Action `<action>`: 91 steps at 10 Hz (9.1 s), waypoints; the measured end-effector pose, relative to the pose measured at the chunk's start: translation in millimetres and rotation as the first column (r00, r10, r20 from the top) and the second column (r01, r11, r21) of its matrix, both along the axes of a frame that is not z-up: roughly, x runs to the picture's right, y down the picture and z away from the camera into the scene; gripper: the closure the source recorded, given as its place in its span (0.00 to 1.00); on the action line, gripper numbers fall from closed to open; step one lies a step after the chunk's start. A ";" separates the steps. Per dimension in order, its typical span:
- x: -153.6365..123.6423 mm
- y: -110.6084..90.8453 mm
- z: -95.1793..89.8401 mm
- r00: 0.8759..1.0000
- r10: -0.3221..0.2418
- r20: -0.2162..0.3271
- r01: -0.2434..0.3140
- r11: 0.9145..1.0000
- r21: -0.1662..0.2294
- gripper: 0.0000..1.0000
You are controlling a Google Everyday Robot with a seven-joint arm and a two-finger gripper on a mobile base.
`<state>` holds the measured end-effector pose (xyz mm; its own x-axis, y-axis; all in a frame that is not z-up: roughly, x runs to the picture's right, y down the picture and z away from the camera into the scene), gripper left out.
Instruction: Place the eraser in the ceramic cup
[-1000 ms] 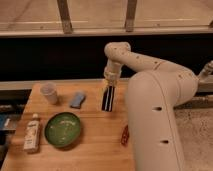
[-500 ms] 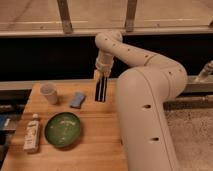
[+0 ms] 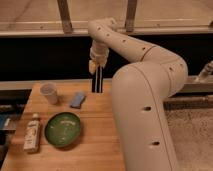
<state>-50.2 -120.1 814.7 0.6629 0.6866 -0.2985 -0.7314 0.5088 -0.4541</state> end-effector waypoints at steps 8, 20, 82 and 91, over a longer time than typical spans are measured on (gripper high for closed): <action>-26.8 -17.2 -9.1 0.997 -0.053 0.050 0.050 0.997 0.053 1.00; -116.7 -63.9 -24.7 0.962 -0.197 0.188 0.156 0.965 0.210 1.00; -314.0 -13.7 11.0 0.883 -0.239 0.405 0.148 0.959 0.242 1.00; -320.5 -14.2 21.5 0.856 -0.248 0.454 0.121 0.949 0.291 1.00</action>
